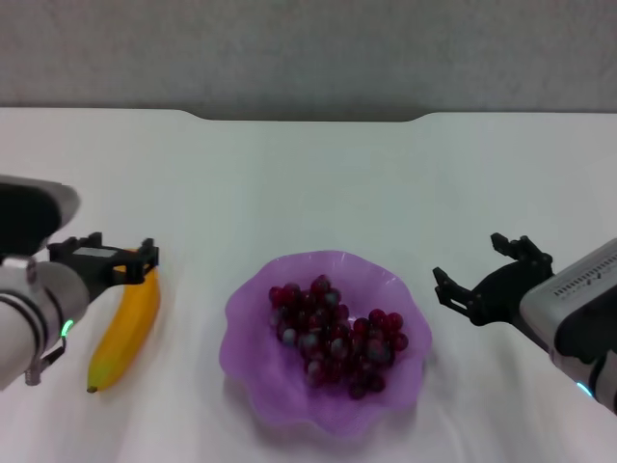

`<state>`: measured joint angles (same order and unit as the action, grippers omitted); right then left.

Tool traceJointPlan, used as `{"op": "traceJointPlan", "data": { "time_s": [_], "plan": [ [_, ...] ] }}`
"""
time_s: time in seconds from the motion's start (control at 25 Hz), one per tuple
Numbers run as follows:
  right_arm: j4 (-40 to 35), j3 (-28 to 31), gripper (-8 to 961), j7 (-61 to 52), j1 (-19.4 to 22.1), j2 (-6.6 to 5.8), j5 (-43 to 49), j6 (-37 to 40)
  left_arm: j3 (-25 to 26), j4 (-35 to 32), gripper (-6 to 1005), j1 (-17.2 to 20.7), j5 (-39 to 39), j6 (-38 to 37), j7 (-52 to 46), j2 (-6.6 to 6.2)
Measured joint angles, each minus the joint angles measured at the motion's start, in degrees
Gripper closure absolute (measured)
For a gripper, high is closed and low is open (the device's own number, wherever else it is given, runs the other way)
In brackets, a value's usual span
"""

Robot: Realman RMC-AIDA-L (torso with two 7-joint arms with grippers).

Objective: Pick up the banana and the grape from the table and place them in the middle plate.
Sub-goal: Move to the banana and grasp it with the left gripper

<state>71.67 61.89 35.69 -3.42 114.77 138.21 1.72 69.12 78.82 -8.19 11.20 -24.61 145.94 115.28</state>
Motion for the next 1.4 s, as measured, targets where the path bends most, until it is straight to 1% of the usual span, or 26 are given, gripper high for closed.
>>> {"op": "traceJointPlan", "data": {
  "time_s": [0.08, 0.16, 0.24, 0.4, 0.56, 0.72, 0.76, 0.96, 1.08, 1.2, 1.4],
  "plan": [
    [-0.42, 0.08, 55, 0.27, 0.41, -0.04, 0.35, 1.83, 0.28, 2.39, 326, 0.09, -3.56, -3.39, 4.63, 0.77],
    [-0.44, 0.15, 55, 1.07, 1.10, -0.05, 1.25, 4.29, 0.81, 2.97, 326, 0.30, -7.04, -3.80, 7.44, 1.05],
    [-0.41, -0.06, 56, 2.54, 2.18, -0.04, 2.32, 8.03, 1.38, 1.80, 326, 0.37, -8.78, -2.46, 7.83, 1.06],
    [-1.84, -0.77, 56, 4.30, 3.86, -0.01, 3.64, 15.70, 2.65, -2.19, 326, 0.60, -9.80, 1.47, 7.26, 1.14],
    [-7.86, -3.45, 57, 4.01, 3.59, -0.12, 3.33, 25.66, 3.09, -4.45, 326, 0.16, -10.25, 2.64, 7.16, 1.17],
    [-14.09, -7.29, 59, 1.99, 1.97, -0.15, 3.37, 35.61, 3.15, -5.36, 326, -0.89, -10.29, 0.95, 7.26, 1.18],
    [-15.15, -7.80, 59, 1.34, 1.61, -0.15, 3.38, 37.06, 3.08, -5.37, 326, -1.21, -10.45, 0.14, 7.37, 1.18],
    [-17.93, -8.63, 60, 0.19, 0.52, -0.16, 3.42, 39.95, 2.38, -2.76, 326, -2.15, -12.63, -4.89, 8.45, 1.12],
    [-20.53, -10.24, 61, -0.30, -1.07, -0.11, 3.29, 43.37, 2.11, -1.92, 326, -2.56, -14.29, -6.61, 9.61, 1.16],
    [-21.70, -11.41, 62, -1.16, -1.92, -0.09, 3.14, 45.11, 1.54, -2.50, 326, -3.46, -15.81, -7.36, 10.45, 1.18],
    [-21.81, -11.66, 62, -1.54, -2.10, -0.07, 3.46, 45.48, 1.46, -5.86, 326, -4.97, -16.08, -6.87, 10.27, 1.18]
  ]
}}
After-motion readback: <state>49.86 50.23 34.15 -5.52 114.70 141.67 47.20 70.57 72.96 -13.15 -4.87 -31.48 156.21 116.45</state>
